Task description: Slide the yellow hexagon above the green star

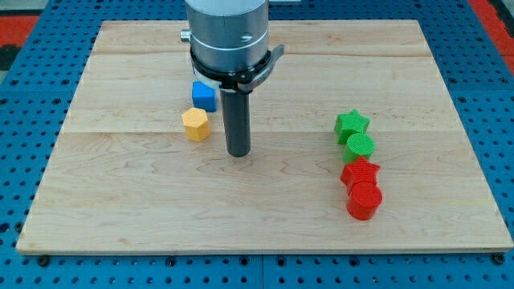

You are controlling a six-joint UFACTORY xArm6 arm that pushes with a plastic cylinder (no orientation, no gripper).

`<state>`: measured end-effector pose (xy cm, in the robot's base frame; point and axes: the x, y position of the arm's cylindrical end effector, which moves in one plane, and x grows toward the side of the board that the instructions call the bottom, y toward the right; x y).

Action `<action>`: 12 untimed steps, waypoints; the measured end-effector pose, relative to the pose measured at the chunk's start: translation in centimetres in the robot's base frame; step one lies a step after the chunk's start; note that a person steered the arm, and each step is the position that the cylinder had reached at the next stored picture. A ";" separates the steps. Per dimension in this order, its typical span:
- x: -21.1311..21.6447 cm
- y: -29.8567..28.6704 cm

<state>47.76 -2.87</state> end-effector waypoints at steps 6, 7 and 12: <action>-0.8 -13.9; -3.3 -12.1; 1.6 -10.2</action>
<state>49.39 -13.04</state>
